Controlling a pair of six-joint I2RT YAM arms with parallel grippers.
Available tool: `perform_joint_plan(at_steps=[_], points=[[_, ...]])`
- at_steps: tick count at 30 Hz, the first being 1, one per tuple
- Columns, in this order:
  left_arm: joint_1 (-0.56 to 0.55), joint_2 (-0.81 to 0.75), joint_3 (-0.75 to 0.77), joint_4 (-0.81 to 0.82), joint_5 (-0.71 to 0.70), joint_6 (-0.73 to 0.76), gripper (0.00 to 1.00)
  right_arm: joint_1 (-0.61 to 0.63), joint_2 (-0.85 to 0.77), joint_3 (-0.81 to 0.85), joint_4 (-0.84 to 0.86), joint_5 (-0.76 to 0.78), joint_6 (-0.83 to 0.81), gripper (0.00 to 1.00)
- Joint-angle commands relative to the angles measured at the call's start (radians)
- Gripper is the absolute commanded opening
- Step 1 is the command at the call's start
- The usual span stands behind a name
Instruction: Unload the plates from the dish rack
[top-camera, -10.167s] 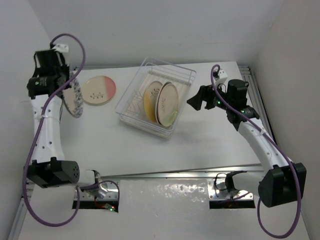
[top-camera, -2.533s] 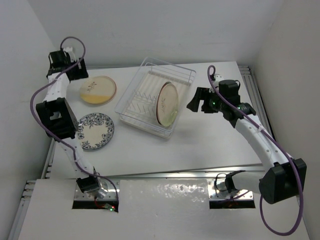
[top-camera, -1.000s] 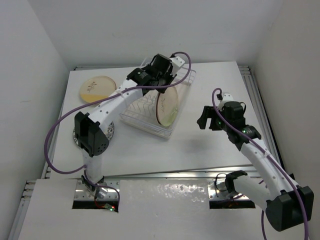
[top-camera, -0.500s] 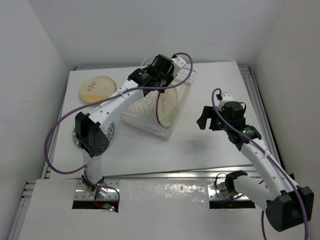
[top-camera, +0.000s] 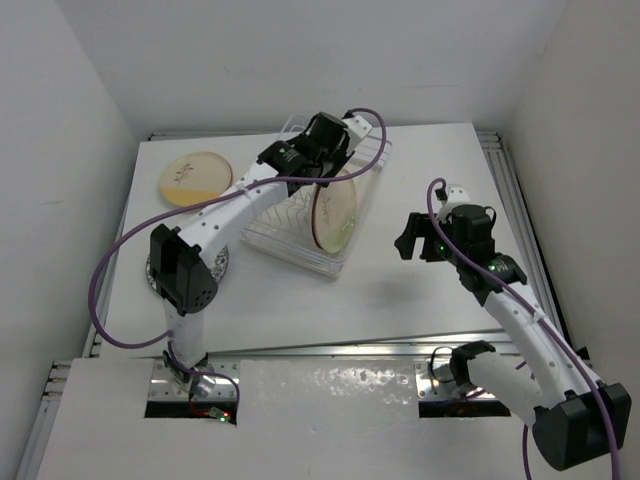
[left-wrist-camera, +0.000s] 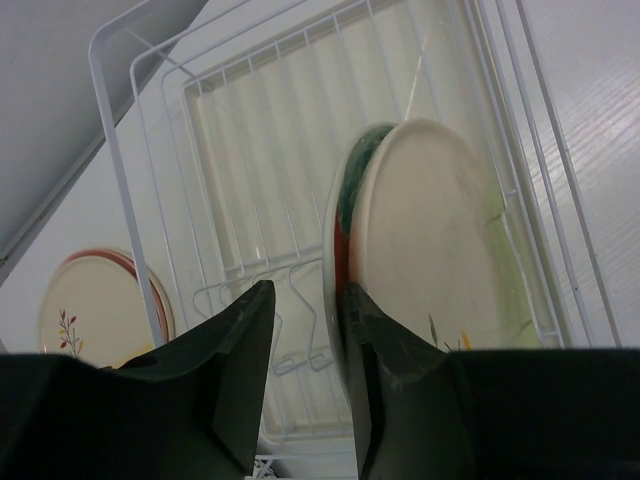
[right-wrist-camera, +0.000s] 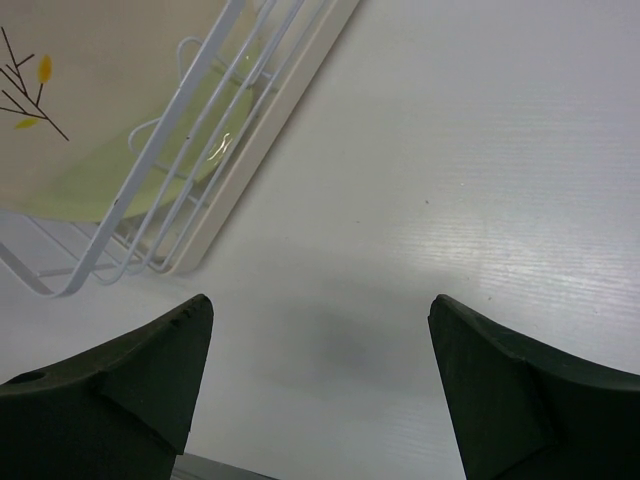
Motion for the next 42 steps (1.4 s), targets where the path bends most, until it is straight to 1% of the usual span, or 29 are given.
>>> perform_joint_plan(at_steps=[1,2,3,5,8,9,12,14,15,17,22,25,29,32,39,42], points=[[-0.002,-0.01,-0.021,-0.078,0.038,-0.008,0.33,0.007,-0.029,-0.008,0.009,-0.01,-0.001,0.87],[0.0,-0.01,-0.014,-0.092,0.086,-0.011,0.34,0.007,-0.032,-0.011,0.009,-0.01,0.002,0.87],[0.0,-0.006,-0.01,-0.104,0.115,-0.013,0.36,0.008,-0.035,-0.013,0.005,-0.012,0.003,0.87],[0.0,-0.002,0.002,-0.132,0.162,-0.022,0.37,0.007,-0.044,-0.011,-0.002,-0.013,0.003,0.87],[0.0,0.002,0.006,-0.152,0.154,-0.01,0.36,0.007,-0.06,-0.016,-0.009,-0.012,0.002,0.87],[0.0,0.002,0.004,-0.153,0.149,-0.007,0.31,0.008,-0.064,-0.017,-0.009,-0.012,0.0,0.87],[0.0,0.004,0.009,-0.163,0.167,0.002,0.26,0.007,-0.078,-0.023,-0.009,-0.009,0.003,0.87],[0.002,0.008,0.027,-0.178,0.192,-0.01,0.21,0.008,-0.083,-0.022,-0.009,-0.009,0.006,0.87],[0.0,0.013,0.033,-0.182,0.198,-0.016,0.11,0.008,-0.083,-0.02,-0.008,-0.009,0.008,0.87],[0.0,0.018,0.05,-0.186,0.204,-0.034,0.0,0.007,-0.081,-0.016,-0.011,-0.012,0.008,0.87],[0.0,0.011,0.119,-0.176,0.206,-0.063,0.0,0.007,-0.084,-0.007,-0.015,-0.012,0.008,0.87],[0.0,-0.015,0.144,-0.103,0.175,-0.082,0.0,0.007,-0.089,0.0,-0.02,-0.01,0.008,0.87],[0.0,-0.09,0.169,0.0,0.135,-0.09,0.0,0.007,-0.101,0.01,-0.028,0.001,0.003,0.87],[0.0,-0.091,0.208,-0.005,0.12,-0.088,0.0,0.007,-0.11,0.009,-0.031,0.01,0.003,0.87],[-0.011,-0.111,0.274,-0.006,0.1,-0.019,0.0,0.007,-0.129,0.006,-0.032,0.017,0.013,0.87],[-0.012,-0.12,0.276,0.008,0.069,0.005,0.0,0.007,-0.126,0.007,-0.028,0.013,0.02,0.87]])
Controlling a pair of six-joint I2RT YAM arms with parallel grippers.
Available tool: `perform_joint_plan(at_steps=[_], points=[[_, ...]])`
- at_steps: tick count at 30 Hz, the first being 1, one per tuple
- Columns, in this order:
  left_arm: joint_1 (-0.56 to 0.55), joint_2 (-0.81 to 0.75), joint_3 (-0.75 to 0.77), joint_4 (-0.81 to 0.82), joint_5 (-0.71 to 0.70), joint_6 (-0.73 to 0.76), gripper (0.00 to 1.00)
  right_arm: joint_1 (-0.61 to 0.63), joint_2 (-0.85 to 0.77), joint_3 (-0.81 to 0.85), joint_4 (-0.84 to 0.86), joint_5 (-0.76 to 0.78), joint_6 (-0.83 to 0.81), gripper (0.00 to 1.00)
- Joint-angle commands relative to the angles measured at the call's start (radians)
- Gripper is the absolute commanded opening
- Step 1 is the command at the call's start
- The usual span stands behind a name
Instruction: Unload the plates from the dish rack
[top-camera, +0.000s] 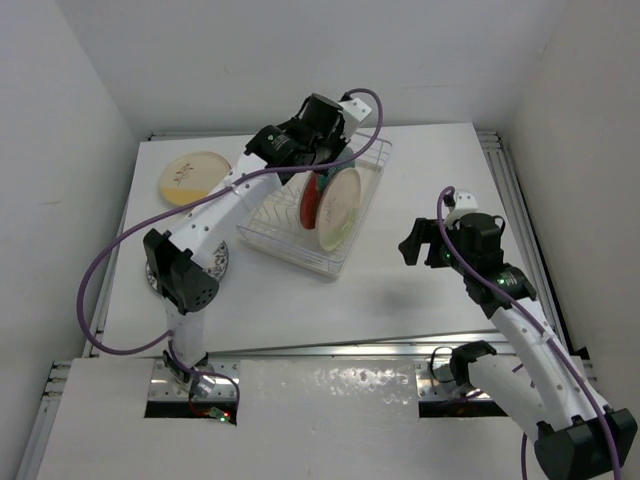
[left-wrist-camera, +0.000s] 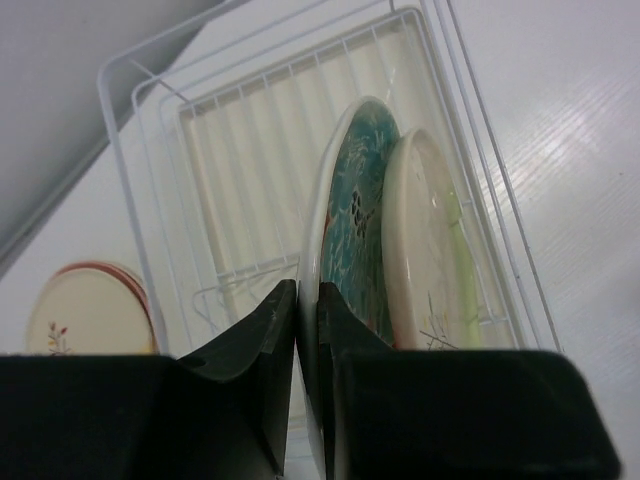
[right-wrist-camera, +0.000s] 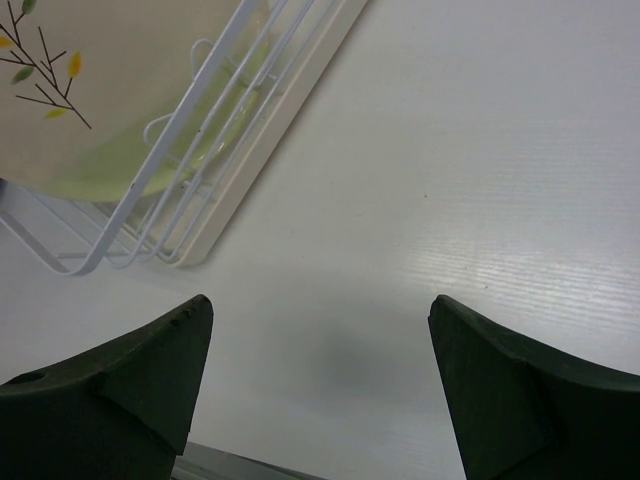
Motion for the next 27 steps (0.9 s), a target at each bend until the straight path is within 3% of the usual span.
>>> perform_joint_plan(at_steps=[1,27], points=[[-0.015,-0.14,0.09,0.155,-0.033,0.066,0.0,0.007,-0.008,0.031,0.017,0.008,0.02,0.87],[-0.017,-0.154,0.157,0.374,-0.243,0.231,0.0,0.007,0.007,0.022,0.062,-0.015,0.037,0.87]])
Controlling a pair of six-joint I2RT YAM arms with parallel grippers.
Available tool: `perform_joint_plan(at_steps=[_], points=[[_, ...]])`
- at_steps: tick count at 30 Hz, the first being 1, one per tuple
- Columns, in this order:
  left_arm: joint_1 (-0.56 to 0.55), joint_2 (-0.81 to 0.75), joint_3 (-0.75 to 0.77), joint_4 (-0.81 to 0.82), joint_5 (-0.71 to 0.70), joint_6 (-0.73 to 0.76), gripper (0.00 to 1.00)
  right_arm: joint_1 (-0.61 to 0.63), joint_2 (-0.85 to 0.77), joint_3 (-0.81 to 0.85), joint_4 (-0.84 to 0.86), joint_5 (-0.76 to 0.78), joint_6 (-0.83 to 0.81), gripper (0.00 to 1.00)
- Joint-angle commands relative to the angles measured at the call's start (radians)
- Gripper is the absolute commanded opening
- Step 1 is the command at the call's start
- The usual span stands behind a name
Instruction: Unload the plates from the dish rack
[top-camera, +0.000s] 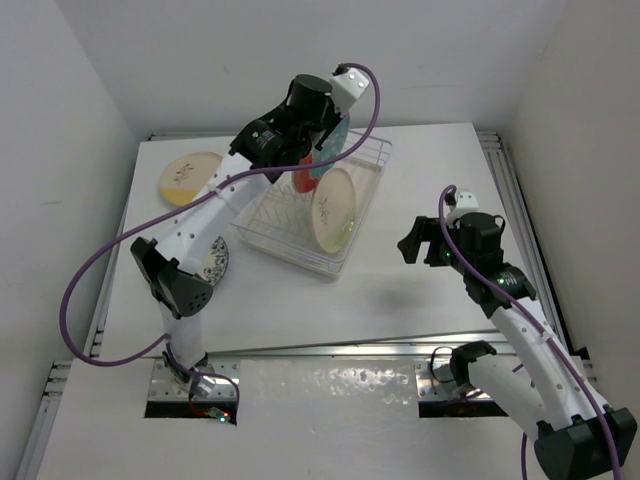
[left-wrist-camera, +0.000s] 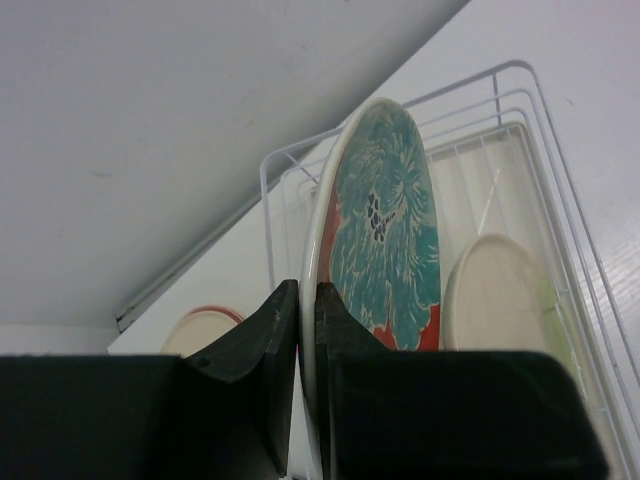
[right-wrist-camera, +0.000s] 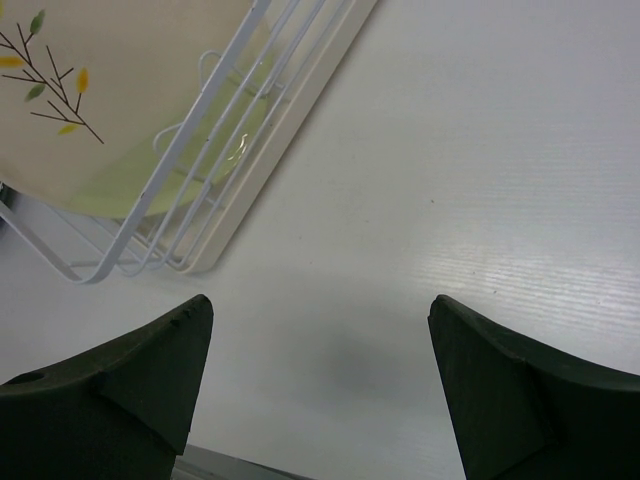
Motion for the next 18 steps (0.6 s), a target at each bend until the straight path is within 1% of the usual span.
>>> perform_joint_plan(at_steps=[1,6,10,12,16,18], points=[[-0.01,-0.098,0.092,0.239,-0.078,0.066,0.0,0.007,0.006,0.02,0.048,-0.012,0.011,0.87],[-0.009,-0.101,0.112,0.308,-0.151,0.141,0.0,0.007,0.016,0.015,0.065,-0.025,0.012,0.87],[0.006,-0.142,0.103,0.351,-0.176,0.116,0.0,0.007,0.033,0.001,0.097,-0.043,0.014,0.87],[0.028,-0.156,0.088,0.372,-0.184,0.098,0.0,0.008,0.045,-0.003,0.13,-0.055,0.017,0.87],[0.104,-0.181,0.082,0.382,-0.191,0.069,0.0,0.007,0.09,-0.006,0.179,-0.101,0.024,0.86],[0.167,-0.184,0.083,0.359,-0.173,0.032,0.0,0.007,0.105,0.001,0.203,-0.118,0.018,0.86]])
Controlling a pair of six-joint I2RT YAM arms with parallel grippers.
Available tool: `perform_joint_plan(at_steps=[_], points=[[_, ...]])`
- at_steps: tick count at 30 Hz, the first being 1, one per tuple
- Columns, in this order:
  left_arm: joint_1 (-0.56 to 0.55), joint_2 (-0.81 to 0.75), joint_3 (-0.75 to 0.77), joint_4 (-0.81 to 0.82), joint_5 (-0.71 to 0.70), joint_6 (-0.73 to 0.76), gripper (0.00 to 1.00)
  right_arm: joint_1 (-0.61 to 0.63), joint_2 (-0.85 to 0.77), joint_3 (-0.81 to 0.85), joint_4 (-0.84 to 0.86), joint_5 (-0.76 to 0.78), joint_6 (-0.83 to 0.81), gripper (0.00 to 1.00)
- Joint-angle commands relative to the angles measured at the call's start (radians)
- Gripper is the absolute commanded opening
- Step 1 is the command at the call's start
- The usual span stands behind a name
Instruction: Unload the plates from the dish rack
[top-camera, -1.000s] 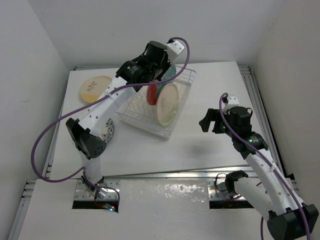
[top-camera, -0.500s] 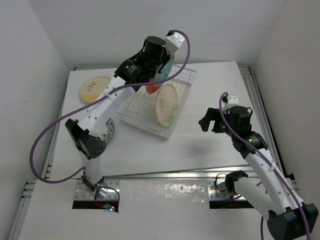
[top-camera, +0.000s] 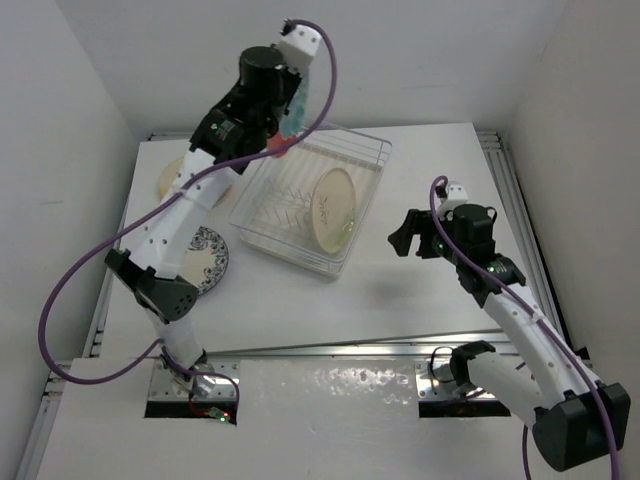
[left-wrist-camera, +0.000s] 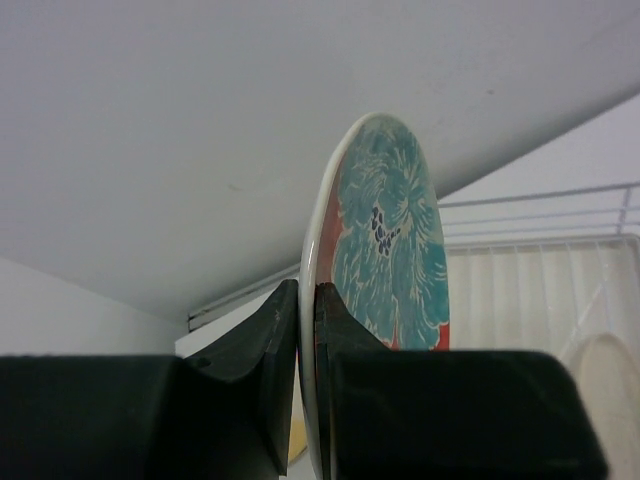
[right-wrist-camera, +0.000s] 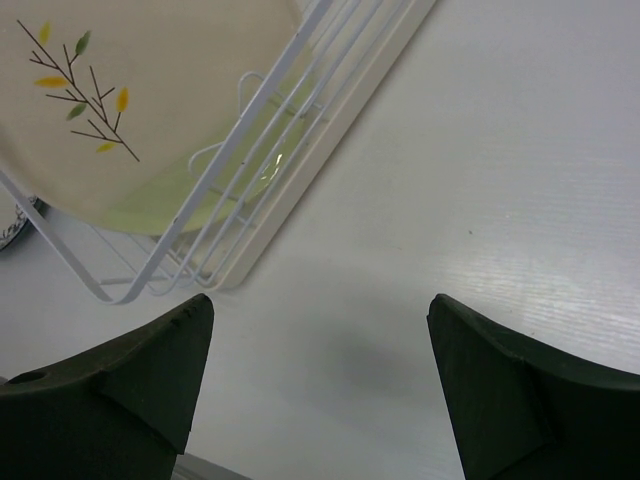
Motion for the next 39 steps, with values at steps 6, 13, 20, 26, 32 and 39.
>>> perform_joint_plan(at_steps=[6,13,20,26,32,39], points=[[0.228,-0.122,0.061,0.072,0.016,-0.136,0.0,0.008,0.104,0.066,0.118,-0.107,-0.025,0.86],[0.564,-0.138,0.033,-0.101,0.25,-0.4,0.0,0.008,0.179,0.089,0.196,-0.185,-0.012,0.86],[0.888,-0.263,-0.216,-0.109,0.597,-0.48,0.0,0.008,0.219,0.077,0.225,-0.219,-0.001,0.86],[1.106,-0.384,-0.459,-0.083,0.83,-0.464,0.0,0.007,0.238,0.078,0.23,-0.224,-0.009,0.86],[1.19,-0.414,-0.615,-0.204,1.09,-0.183,0.0,0.007,0.253,0.095,0.209,-0.23,-0.022,0.86],[1.21,-0.438,-0.792,-0.152,1.157,-0.095,0.0,0.007,0.267,0.095,0.202,-0.225,-0.025,0.86]])
